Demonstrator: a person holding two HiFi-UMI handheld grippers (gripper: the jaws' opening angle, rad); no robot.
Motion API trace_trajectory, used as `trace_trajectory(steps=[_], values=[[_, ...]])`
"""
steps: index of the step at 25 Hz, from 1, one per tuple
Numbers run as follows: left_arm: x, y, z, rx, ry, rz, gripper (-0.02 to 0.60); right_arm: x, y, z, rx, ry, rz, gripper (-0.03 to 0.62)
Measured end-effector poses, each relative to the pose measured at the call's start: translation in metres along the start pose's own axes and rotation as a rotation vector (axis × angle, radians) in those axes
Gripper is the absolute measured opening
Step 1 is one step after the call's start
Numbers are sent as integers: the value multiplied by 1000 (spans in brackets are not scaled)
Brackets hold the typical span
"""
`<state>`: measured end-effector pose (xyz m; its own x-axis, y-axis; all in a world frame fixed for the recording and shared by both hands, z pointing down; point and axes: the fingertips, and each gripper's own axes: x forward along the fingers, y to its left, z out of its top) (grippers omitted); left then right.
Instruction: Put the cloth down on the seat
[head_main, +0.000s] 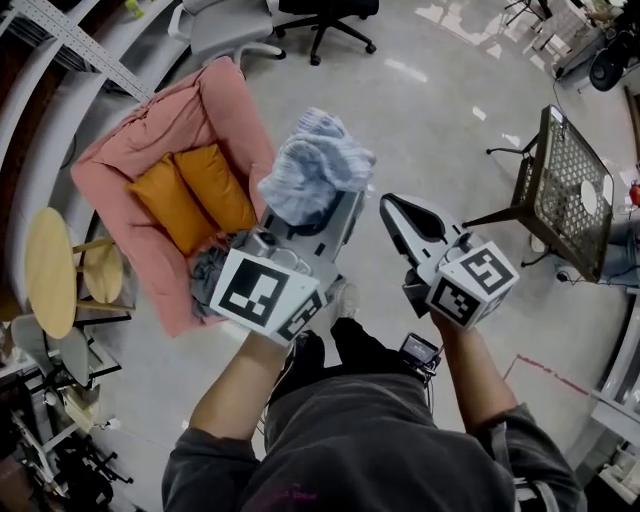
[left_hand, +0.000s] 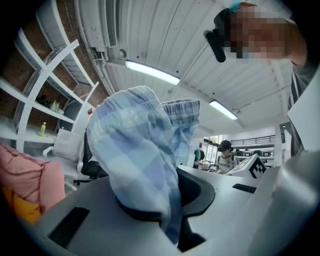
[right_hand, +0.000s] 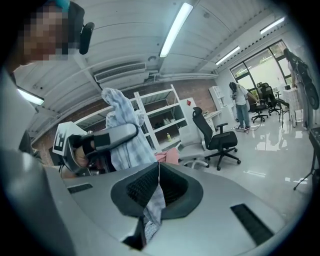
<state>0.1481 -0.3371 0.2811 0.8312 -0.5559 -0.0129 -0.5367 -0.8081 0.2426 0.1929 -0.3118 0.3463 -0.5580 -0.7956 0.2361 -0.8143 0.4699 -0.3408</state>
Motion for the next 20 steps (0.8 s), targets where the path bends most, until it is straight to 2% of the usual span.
trace_trajectory(steps=[4, 10, 15, 20], values=[[-18, 38, -45, -41, 51, 106, 52, 6, -1, -19, 12, 46, 21, 15], [-71, 97, -102, -95, 127, 231, 51, 27, 23, -52, 2, 110, 60, 15], [-113, 134, -128, -118, 134, 280, 52, 48, 48, -79, -6, 139, 70, 17], [-141, 159, -138, -101, 160, 301, 52, 70, 73, -92, -2, 164, 79, 15]])
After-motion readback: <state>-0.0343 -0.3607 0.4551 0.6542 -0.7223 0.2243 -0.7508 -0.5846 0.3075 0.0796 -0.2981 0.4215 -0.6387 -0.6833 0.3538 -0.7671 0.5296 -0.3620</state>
